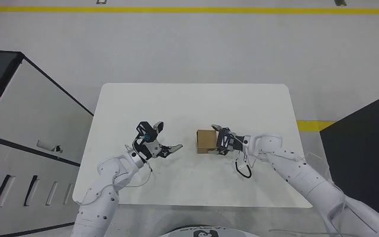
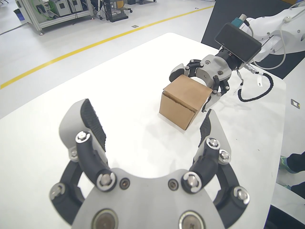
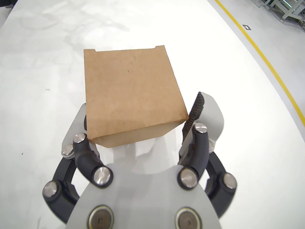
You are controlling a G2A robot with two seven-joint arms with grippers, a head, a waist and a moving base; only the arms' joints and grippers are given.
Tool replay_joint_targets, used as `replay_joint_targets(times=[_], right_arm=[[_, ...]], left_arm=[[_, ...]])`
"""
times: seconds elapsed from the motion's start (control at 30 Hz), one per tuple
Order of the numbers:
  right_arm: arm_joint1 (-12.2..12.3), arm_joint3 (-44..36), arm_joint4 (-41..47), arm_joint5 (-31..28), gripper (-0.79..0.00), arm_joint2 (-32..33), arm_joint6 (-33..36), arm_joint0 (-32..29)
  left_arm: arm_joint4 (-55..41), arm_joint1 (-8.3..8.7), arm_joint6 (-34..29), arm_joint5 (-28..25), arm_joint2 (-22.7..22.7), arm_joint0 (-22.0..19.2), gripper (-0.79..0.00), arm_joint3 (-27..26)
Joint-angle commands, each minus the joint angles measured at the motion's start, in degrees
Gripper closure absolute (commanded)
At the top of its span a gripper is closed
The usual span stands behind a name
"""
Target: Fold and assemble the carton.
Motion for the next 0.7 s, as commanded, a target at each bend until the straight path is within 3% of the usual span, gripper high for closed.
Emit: replay_joint_targets(times=[0.0,0.37,0.67], right_arm=[[0.4,-0.9,-0.3,0.1,-0.785,1.0,-0.1,-0.7],[3.6,-9.0,-0.5,-2.8,-0.785,8.3,-0.4,-6.8],[7.7,-19.6,1.4,-6.0,-0.785,19.5,-0.9,-17.4]], left_arm=[[0.0,0.00,0.0,0.0,0.0,0.0,-0.785,0.0],[0.0,0.00,0.0,0.0,0.0,0.0,-0.785,0.0],[0.0,0.00,0.0,0.0,0.0,0.0,-0.785,0.0]])
